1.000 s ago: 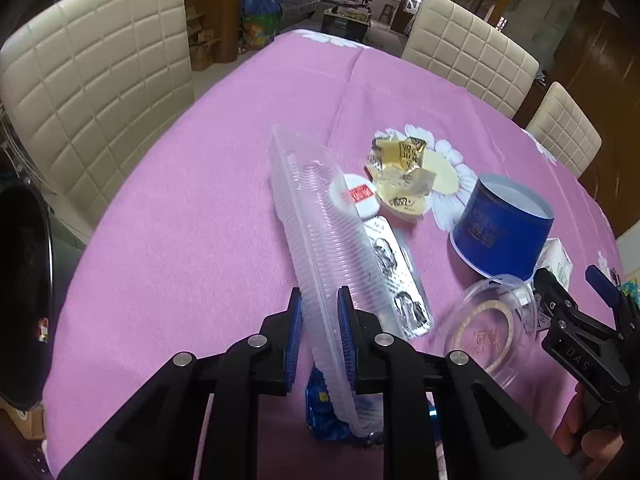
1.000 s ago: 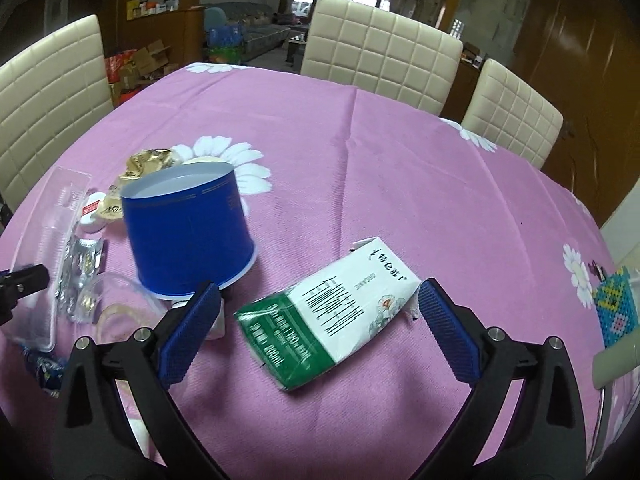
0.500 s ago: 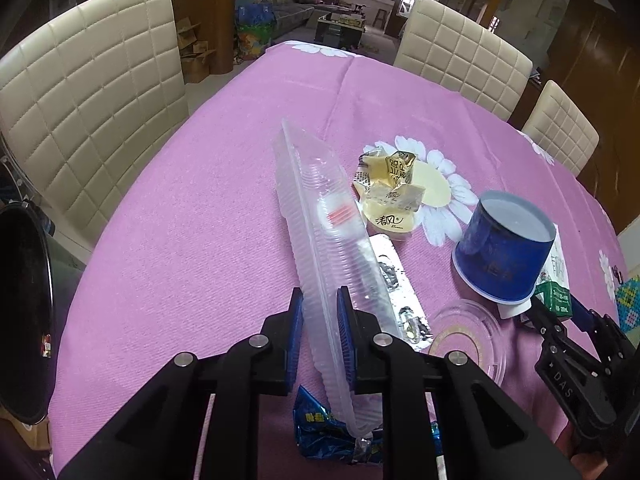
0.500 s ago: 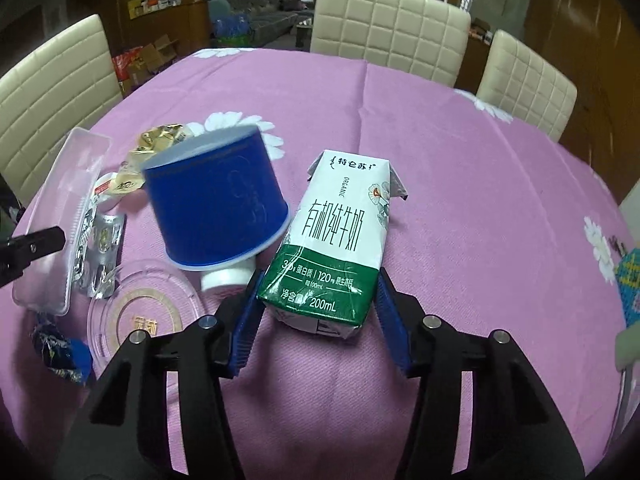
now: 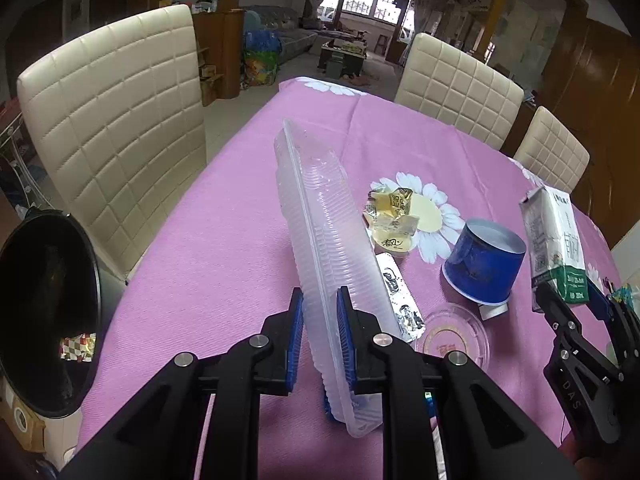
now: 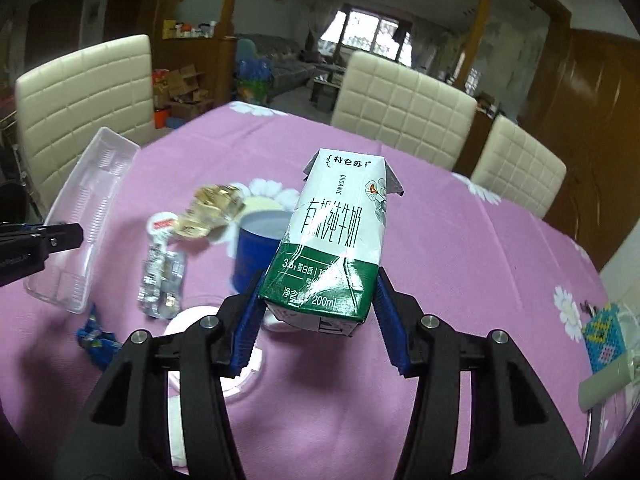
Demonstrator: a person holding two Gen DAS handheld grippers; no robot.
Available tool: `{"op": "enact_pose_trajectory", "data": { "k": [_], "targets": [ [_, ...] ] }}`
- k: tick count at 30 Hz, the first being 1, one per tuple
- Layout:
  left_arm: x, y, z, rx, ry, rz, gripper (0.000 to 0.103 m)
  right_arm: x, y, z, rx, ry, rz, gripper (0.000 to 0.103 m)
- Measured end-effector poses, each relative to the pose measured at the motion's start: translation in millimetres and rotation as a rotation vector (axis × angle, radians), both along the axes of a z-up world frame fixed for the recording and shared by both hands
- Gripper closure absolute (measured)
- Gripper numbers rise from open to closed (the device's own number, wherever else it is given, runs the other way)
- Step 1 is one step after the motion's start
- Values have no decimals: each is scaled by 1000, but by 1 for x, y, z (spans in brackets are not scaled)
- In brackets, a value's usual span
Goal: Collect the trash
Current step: 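Carry the clear tray over the bin and open the left tool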
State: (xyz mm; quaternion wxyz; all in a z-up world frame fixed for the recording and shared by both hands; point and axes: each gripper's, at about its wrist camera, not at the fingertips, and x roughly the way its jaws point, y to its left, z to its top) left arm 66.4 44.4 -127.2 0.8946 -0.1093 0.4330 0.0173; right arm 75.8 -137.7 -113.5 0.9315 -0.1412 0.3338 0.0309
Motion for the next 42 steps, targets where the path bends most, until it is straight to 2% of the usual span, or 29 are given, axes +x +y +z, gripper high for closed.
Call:
{"op": "enact_pose_trajectory", "data": {
  "k": [22, 42],
  "targets": [
    [-72, 83, 17, 39, -38, 240, 86, -26, 131, 10, -10, -12, 408, 49],
    [-102, 122, 20, 85, -30, 432, 86, -31, 191, 12, 1, -20, 630, 49]
  ]
}}
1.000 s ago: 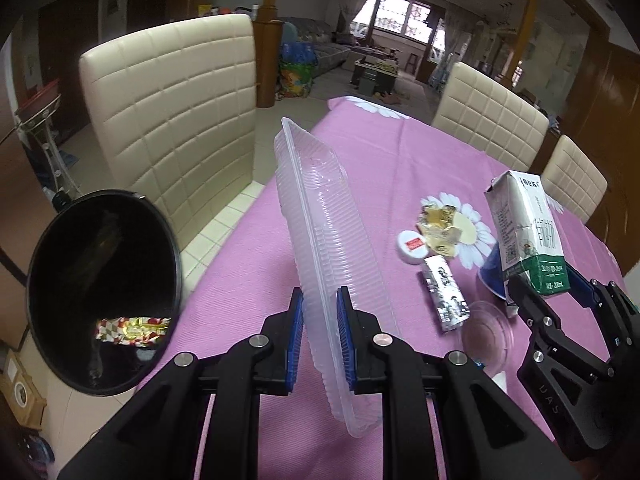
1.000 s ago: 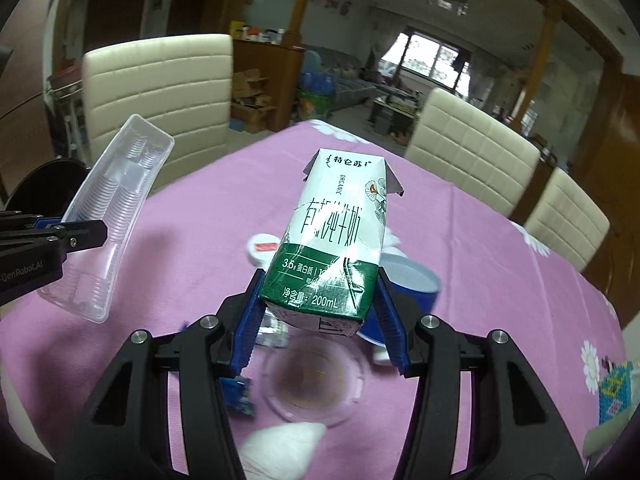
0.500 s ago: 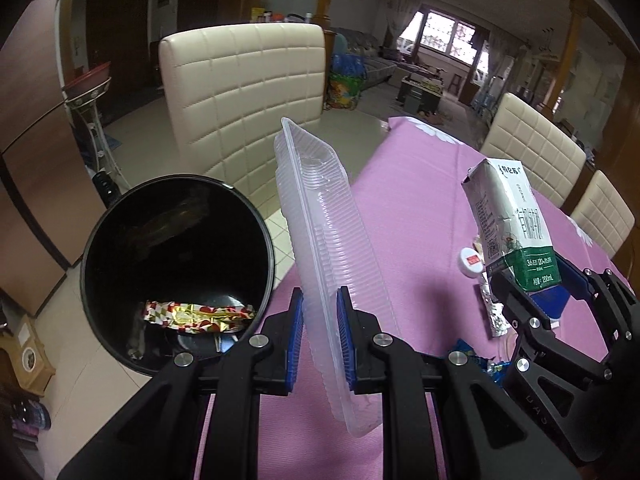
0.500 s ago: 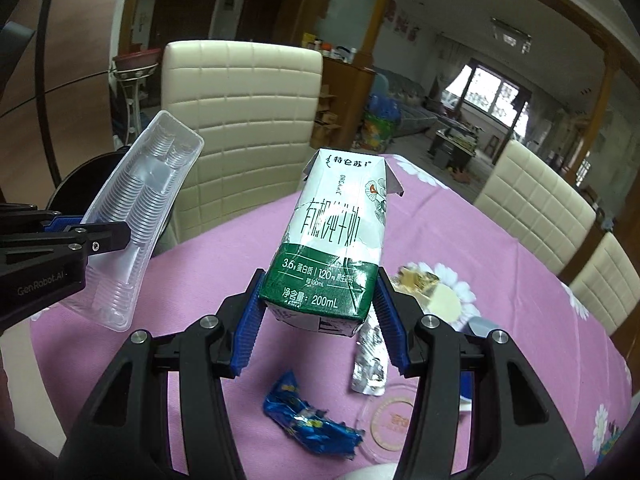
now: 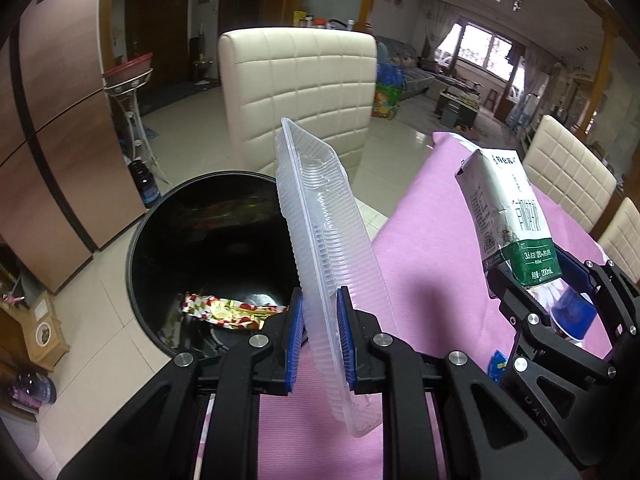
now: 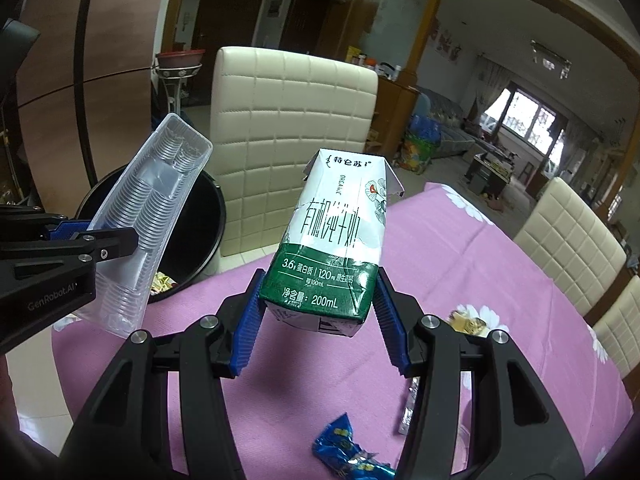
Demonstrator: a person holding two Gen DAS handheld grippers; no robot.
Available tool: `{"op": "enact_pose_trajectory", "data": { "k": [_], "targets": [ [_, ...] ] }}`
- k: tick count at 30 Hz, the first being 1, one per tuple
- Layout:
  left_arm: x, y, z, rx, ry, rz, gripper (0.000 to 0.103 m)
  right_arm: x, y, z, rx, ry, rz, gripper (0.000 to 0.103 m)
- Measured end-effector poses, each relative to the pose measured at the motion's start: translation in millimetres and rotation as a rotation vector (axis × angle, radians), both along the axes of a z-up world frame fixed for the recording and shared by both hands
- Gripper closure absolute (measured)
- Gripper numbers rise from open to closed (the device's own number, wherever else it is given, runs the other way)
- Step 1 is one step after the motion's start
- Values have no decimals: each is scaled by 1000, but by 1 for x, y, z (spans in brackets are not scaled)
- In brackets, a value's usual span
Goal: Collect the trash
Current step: 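Carry the clear tray over the bin and open the left tool, then lower the milk carton into the bin and open the right tool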
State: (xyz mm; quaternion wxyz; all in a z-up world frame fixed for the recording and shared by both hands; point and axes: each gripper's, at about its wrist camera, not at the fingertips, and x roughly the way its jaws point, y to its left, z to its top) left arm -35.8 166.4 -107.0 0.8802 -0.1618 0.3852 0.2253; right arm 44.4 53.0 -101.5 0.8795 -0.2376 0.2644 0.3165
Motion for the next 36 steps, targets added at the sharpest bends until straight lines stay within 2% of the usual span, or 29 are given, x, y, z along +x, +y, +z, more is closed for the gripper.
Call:
{"op": "enact_pose_trajectory", "data": {
  "k": [10, 24, 27, 28, 29, 31, 33, 36],
  "targets": [
    [-8, 17, 2, 13, 2, 82, 86, -9, 22, -2, 1, 5, 74, 49],
    [-11, 20, 1, 19, 18, 119, 85, -11, 34, 0, 9, -5, 114, 49],
    [-13, 24, 1, -4, 12, 126, 84, -10, 34, -1, 6, -6, 116, 49],
    [-13, 25, 1, -5, 18, 135, 76, -10, 34, -1, 5, -7, 117, 49],
    [-14, 27, 1, -6, 21, 150, 55, -10, 34, -1, 4, -6, 117, 49],
    [-18, 29, 3, 7, 2, 183, 28, -10, 34, -1, 5, -6, 117, 49],
    [-23, 30, 7, 32, -22, 209, 26, -10, 34, -2, 3, -6, 118, 49],
    [-22, 35, 6, 33, -1, 219, 26, -9, 34, -4, -2, -3, 121, 49]
  ]
}}
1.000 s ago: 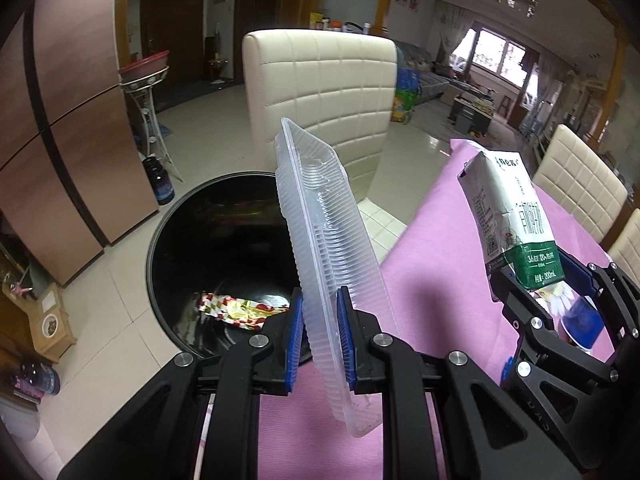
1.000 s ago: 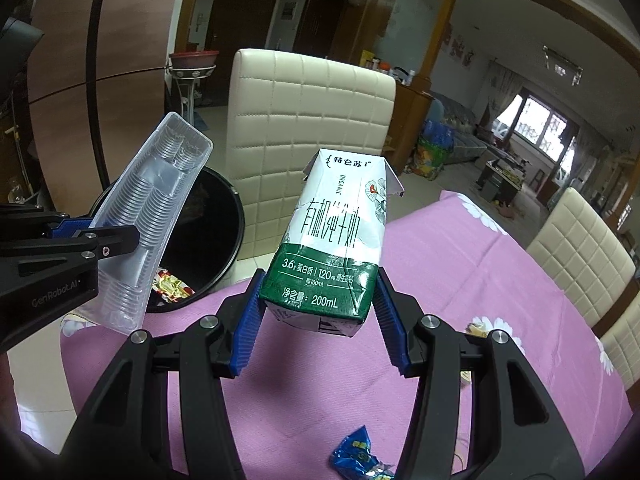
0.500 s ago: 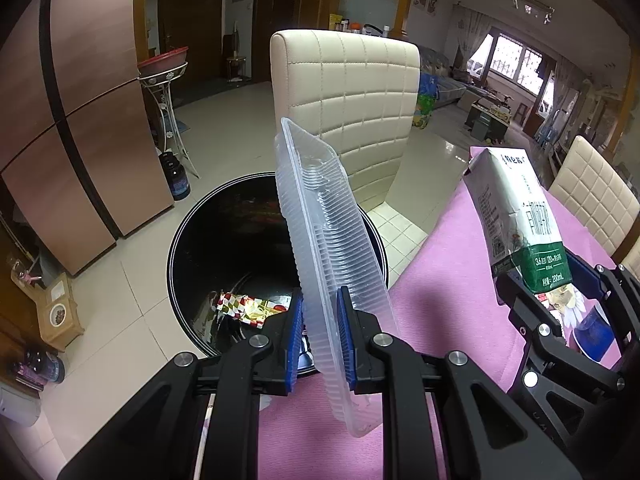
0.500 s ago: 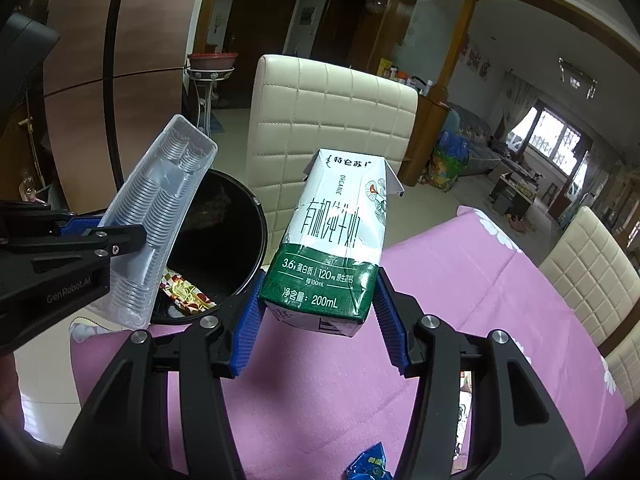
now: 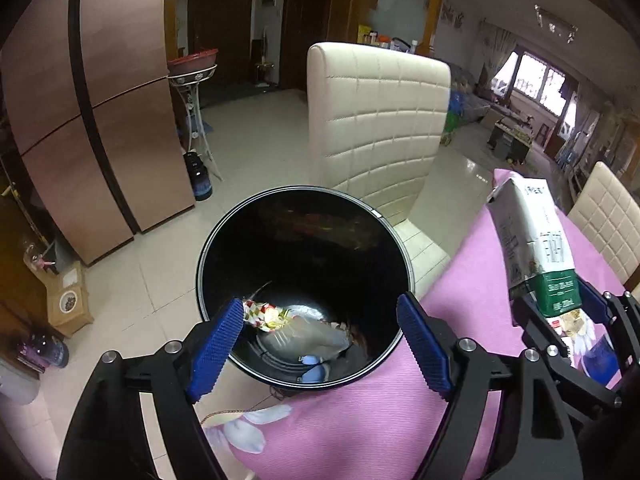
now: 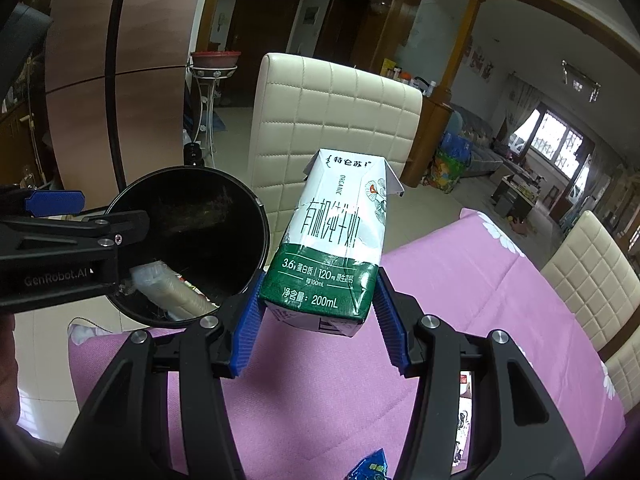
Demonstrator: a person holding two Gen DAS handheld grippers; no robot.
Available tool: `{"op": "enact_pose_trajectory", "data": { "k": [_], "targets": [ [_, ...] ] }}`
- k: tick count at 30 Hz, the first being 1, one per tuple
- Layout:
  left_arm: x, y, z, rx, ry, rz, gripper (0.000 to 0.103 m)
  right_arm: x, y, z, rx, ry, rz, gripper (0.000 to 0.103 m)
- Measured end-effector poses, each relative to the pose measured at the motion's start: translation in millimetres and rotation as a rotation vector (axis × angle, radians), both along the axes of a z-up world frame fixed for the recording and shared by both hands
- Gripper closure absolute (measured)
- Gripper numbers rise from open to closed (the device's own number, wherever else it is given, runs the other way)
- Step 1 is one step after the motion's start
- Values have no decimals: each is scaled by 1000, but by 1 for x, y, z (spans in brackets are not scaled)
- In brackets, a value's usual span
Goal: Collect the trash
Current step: 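Lower the milk carton into the bin and open the right tool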
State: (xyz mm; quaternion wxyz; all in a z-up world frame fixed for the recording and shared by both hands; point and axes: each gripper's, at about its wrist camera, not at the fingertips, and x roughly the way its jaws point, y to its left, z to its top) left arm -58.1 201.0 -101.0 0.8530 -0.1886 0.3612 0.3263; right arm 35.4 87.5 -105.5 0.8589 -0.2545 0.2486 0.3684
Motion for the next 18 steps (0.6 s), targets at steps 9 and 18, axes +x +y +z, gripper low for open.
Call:
{"op": "enact_pose_trajectory", "data": {
  "k": [9, 18],
  "targets": [
    [-10, 5, -5, 11, 31, 29, 26, -3, 13, -3, -8, 7, 44, 49],
    [-27, 22, -10, 9, 50, 116, 26, -15, 43, -2, -18, -11, 156, 49]
  ]
}}
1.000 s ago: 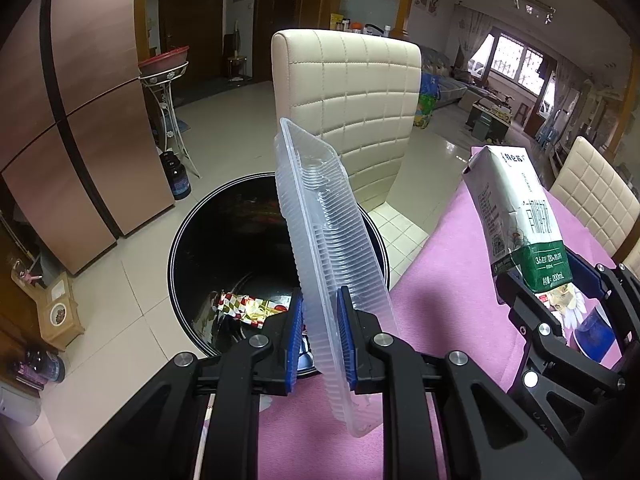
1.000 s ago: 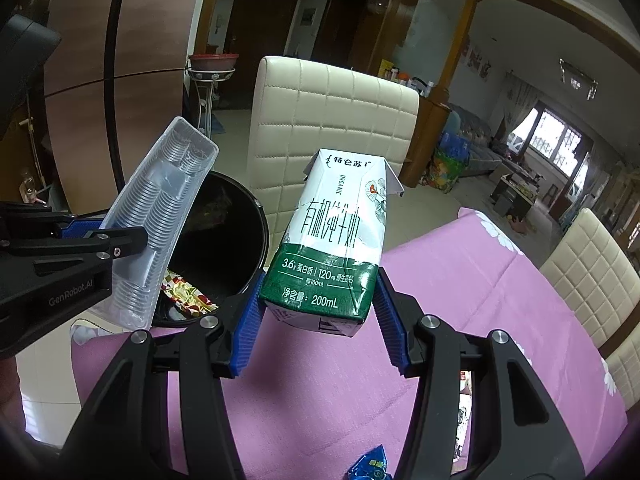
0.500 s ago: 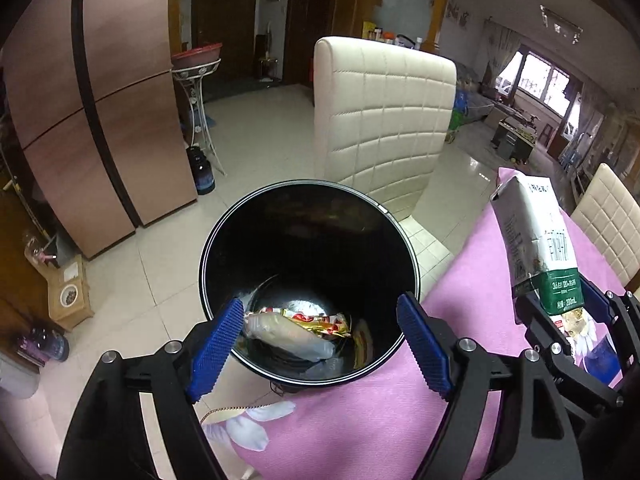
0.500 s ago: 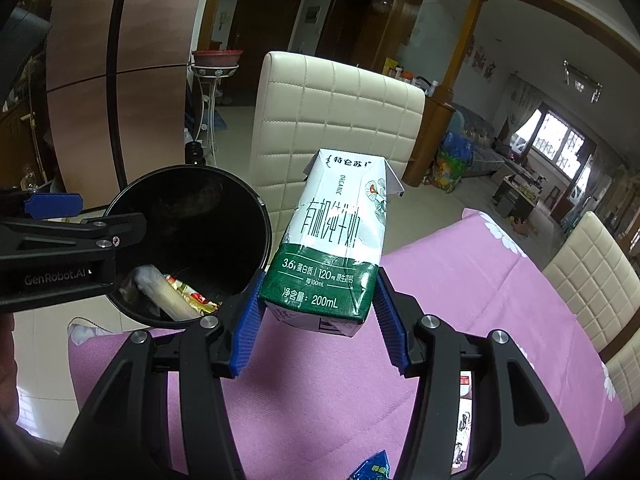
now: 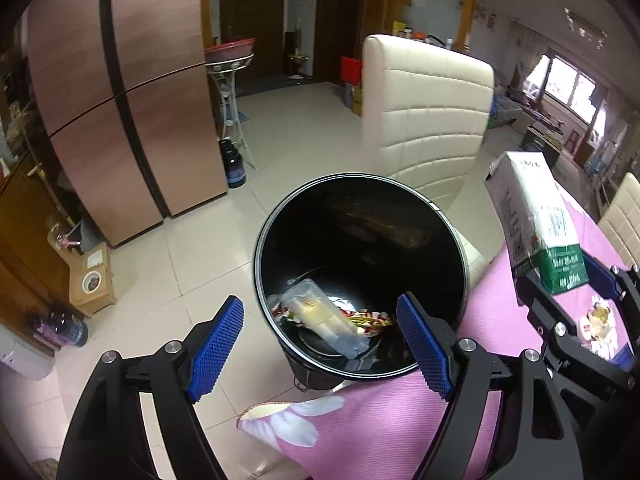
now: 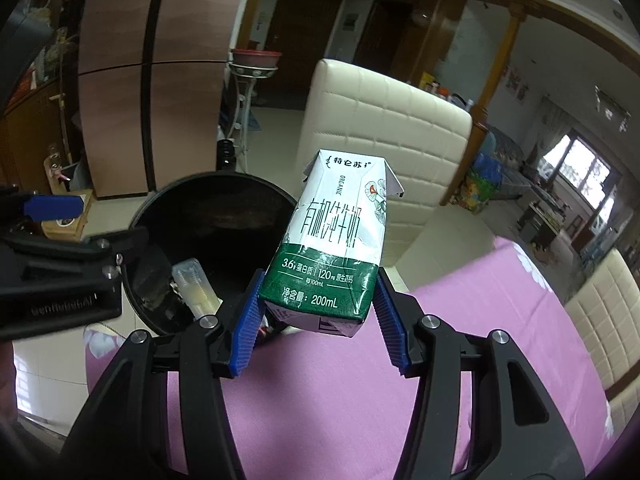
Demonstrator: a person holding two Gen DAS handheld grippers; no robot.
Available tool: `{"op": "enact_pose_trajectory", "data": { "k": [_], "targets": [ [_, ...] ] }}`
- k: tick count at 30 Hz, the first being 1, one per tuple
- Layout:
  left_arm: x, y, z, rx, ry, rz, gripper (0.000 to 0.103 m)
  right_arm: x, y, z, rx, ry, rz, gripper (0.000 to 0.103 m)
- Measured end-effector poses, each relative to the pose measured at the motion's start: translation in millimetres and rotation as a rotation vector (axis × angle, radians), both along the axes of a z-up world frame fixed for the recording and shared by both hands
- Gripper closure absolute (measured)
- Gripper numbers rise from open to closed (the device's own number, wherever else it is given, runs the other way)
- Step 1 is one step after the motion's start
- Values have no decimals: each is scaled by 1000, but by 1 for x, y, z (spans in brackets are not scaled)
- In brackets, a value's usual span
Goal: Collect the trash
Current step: 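Lower the milk carton into the bin and open the right tool, then grasp the blue candy wrapper with left tool while right tool grasps white tissue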
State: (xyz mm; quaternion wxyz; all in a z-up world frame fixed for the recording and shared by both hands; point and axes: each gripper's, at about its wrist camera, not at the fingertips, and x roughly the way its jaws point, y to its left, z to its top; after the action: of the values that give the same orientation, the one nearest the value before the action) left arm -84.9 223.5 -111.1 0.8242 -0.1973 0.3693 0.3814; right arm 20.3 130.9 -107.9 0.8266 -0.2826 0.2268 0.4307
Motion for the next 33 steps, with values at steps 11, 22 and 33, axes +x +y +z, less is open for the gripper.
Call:
{"op": "enact_pose_trajectory", "data": {
  "k": [11, 22, 33],
  "targets": [
    [-15, 15, -3, -4, 13, 65, 26, -3, 33, 11, 48, -34, 72, 31],
    [3, 6, -5, -11, 16, 3, 26, 14, 13, -2, -2, -4, -22, 46],
    [52, -35, -6, -18, 9, -197, 26, 43, -45, -3, -17, 18, -222, 52]
  ]
}}
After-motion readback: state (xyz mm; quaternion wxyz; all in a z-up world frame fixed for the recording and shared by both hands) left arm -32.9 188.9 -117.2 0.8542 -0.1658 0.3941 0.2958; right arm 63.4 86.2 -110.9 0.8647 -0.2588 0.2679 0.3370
